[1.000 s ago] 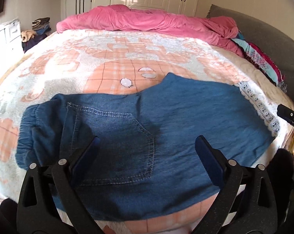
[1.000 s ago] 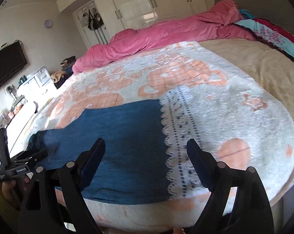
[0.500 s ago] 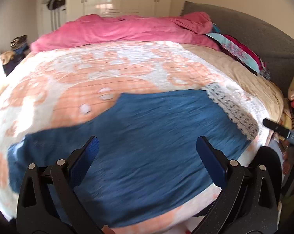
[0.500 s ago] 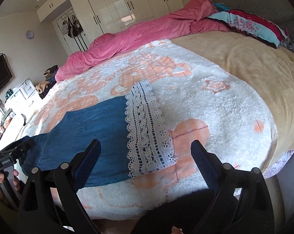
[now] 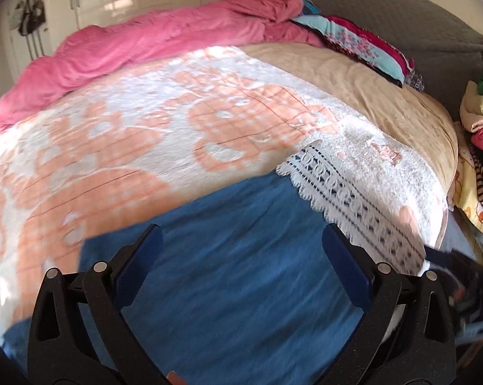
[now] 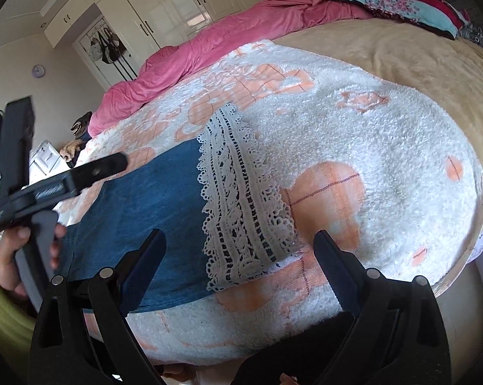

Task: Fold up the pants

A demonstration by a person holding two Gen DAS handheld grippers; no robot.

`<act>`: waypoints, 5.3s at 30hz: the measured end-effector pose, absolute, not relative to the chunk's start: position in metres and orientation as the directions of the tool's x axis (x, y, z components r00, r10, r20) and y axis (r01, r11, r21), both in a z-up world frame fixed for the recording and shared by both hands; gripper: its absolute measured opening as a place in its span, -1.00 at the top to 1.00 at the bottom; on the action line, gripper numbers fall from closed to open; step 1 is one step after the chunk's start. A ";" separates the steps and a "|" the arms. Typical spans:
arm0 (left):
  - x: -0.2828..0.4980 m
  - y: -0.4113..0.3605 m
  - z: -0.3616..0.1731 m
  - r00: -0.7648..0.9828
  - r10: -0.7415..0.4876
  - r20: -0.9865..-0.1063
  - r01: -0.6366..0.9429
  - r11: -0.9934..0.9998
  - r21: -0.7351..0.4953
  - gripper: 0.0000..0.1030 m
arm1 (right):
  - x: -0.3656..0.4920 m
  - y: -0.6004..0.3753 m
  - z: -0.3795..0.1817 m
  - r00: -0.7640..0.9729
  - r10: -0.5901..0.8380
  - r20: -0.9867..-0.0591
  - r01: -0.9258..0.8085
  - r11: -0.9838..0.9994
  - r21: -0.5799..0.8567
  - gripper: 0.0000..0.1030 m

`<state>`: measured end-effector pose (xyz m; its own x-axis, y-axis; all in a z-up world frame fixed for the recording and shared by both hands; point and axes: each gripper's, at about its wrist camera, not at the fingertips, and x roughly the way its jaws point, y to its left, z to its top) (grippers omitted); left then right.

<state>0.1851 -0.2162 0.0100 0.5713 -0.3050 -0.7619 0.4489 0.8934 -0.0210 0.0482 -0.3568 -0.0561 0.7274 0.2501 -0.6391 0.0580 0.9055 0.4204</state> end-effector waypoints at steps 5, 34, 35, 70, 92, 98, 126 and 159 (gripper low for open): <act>0.224 -0.244 -0.011 0.520 -0.312 -0.795 0.486 0.874 -0.025 -0.81 | 0.052 -0.356 -0.062 0.722 0.261 -0.640 0.066 0.896 0.440 -0.79; 0.275 -0.276 -0.052 0.209 -0.556 -0.805 0.693 0.665 -0.279 0.58 | 0.067 -0.353 -0.069 0.741 0.333 -0.583 0.015 0.860 0.510 0.26; 0.272 -0.277 -0.052 0.221 -0.547 -0.807 0.693 0.670 -0.265 0.62 | 0.068 -0.352 -0.068 0.741 0.342 -0.579 0.005 0.858 0.513 0.28; 0.188 -0.007 -0.010 0.514 -0.658 -0.550 0.253 0.729 -0.636 0.15 | 0.062 -0.144 -0.055 0.589 0.499 -0.636 -0.516 0.838 0.179 0.46; 0.203 -0.004 -0.039 0.470 -0.660 -0.586 0.078 0.692 -0.718 0.18 | 0.029 -0.111 -0.060 0.665 0.487 -0.566 -0.608 0.794 -0.030 0.02; 0.212 -0.011 -0.033 0.472 -0.618 -0.629 0.084 0.742 -0.665 0.74 | 0.032 -0.106 -0.061 0.639 0.498 -0.587 -0.635 0.772 -0.036 0.57; 0.158 0.021 -0.007 0.623 -0.395 -0.675 0.109 0.898 -0.426 0.00 | 0.021 -0.111 -0.038 0.526 0.652 -0.547 -0.719 0.684 0.124 0.08; 0.029 -0.039 -0.033 0.628 -0.136 -0.766 0.170 0.985 -0.035 -0.22 | 0.050 -0.183 -0.067 0.618 0.398 -0.677 -0.461 0.882 0.097 0.06</act>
<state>0.0291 -0.0395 -0.0328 0.6280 -0.1358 -0.7663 0.1698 0.9848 -0.0353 0.0503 -0.1830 -0.0674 0.6185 0.3982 -0.6774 -0.4614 0.8818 0.0970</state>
